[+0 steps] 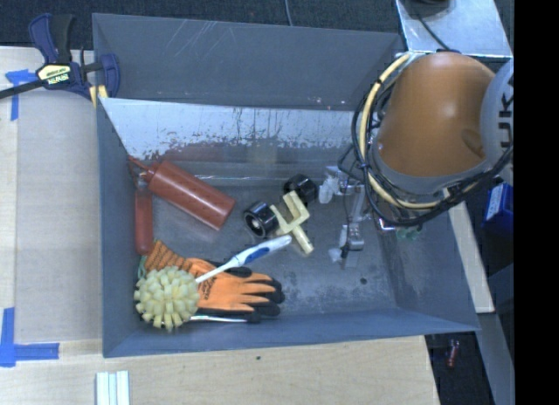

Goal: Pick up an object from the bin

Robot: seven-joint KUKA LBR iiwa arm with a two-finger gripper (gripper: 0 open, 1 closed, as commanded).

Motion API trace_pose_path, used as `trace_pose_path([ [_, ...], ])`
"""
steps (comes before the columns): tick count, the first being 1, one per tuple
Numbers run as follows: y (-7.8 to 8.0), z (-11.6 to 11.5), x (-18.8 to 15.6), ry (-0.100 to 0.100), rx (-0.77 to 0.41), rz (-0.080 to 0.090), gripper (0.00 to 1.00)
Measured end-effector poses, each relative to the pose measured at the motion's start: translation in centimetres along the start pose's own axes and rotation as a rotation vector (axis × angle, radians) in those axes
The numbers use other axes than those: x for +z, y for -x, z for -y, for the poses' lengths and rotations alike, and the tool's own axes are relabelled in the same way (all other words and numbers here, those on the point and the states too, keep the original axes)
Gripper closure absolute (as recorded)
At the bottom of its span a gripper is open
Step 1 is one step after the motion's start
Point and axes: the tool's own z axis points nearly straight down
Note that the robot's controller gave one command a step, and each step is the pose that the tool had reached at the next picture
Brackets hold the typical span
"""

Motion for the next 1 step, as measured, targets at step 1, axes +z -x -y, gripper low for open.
trace_pose_path([
  [1,0.16,0.0,-0.38,0.0,0.0,0.008,0.0],
])
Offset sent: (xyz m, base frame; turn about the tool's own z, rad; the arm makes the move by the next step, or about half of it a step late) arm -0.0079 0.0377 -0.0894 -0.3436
